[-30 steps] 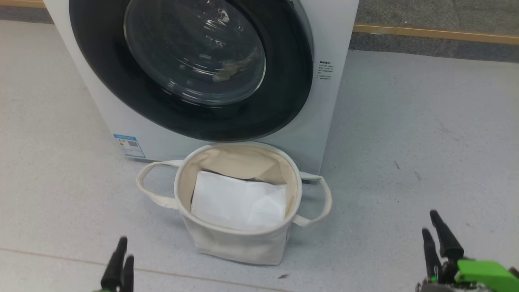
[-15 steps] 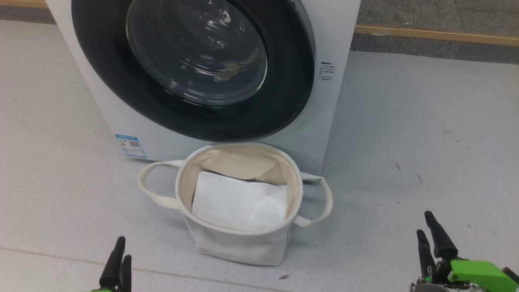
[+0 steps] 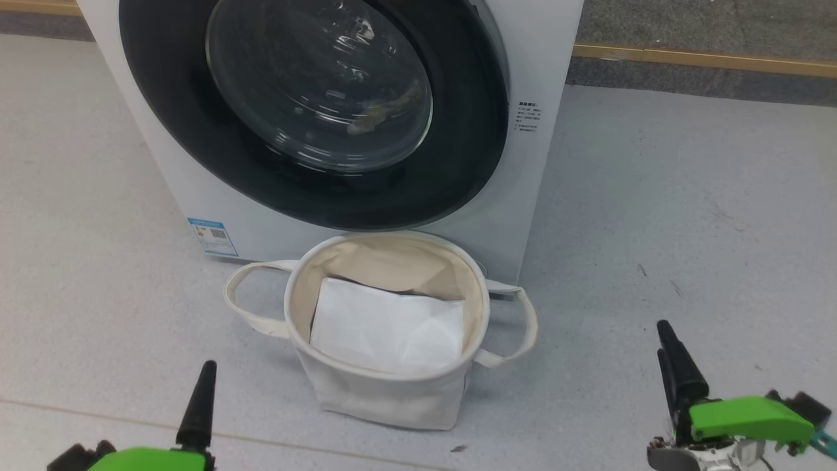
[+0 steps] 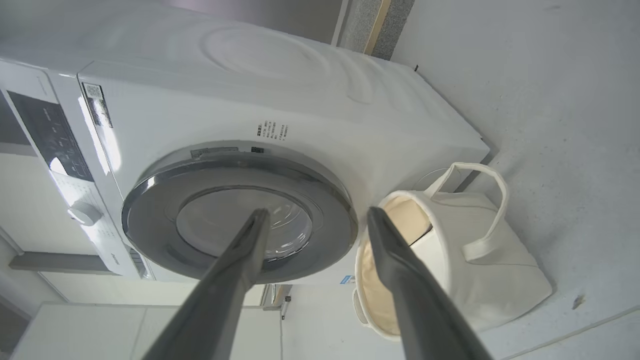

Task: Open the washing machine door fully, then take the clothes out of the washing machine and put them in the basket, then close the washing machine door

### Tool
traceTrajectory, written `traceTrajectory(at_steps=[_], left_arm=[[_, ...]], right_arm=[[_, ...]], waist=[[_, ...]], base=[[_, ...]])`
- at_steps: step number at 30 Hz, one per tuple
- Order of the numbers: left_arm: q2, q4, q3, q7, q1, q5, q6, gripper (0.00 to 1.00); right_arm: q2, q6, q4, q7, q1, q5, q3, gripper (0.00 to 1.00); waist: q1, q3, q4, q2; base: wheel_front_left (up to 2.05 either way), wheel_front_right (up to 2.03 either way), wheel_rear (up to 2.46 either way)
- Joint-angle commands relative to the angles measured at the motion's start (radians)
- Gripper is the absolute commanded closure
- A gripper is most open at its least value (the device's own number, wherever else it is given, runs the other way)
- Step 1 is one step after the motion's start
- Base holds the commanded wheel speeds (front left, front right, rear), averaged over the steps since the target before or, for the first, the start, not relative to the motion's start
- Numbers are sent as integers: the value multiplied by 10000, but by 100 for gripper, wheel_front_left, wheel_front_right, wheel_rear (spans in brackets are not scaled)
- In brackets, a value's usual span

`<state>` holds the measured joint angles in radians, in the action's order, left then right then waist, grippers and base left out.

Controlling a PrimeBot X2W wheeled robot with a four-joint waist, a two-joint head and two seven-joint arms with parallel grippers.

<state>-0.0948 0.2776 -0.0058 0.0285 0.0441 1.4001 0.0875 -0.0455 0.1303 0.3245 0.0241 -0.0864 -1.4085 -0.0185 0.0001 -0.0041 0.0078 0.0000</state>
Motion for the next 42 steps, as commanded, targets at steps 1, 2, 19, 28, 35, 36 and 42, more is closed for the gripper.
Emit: traceTrajectory(at_steps=[1,2,19,28,35,36,42], left_arm=[[-301,-417,13,-118,534,-382,-31,0],[-347,-425,-78,-162,548,-632,-82,0],[-755,-623,-815,-704,825,-3298,-429,0],[-922,-825,-1012,-968,963,-4363,-490,0],[-1046,-801,-1062,-1172,1072,-4986,-642,0],[-1071,-780,-1063,-1201,1096,-5076,-677,0],[-1198,-739,-1146,-1377,1251,-5645,-838,0]], right_arm=[[-196,1,-397,-131,-654,427,125,0],[-175,1,-389,-160,-663,751,168,0],[11,2,-654,-574,-780,3875,534,0],[11,2,-785,-778,-936,4913,870,0],[6,2,-903,-961,-1066,5659,1117,0],[5,2,-914,-988,-1085,5780,1137,0],[0,2,-984,-1160,-1188,6455,1228,0]], waist=[[-1,-3,0,0],[-1,-5,0,0],[-1,13,51,0],[-1,-7,103,0],[-1,-26,112,0],[-1,-27,111,0],[-1,-24,119,0]], base=[[0,0,0],[0,0,0],[0,0,0],[0,0,0],[0,0,0],[0,0,0],[0,0,0]])
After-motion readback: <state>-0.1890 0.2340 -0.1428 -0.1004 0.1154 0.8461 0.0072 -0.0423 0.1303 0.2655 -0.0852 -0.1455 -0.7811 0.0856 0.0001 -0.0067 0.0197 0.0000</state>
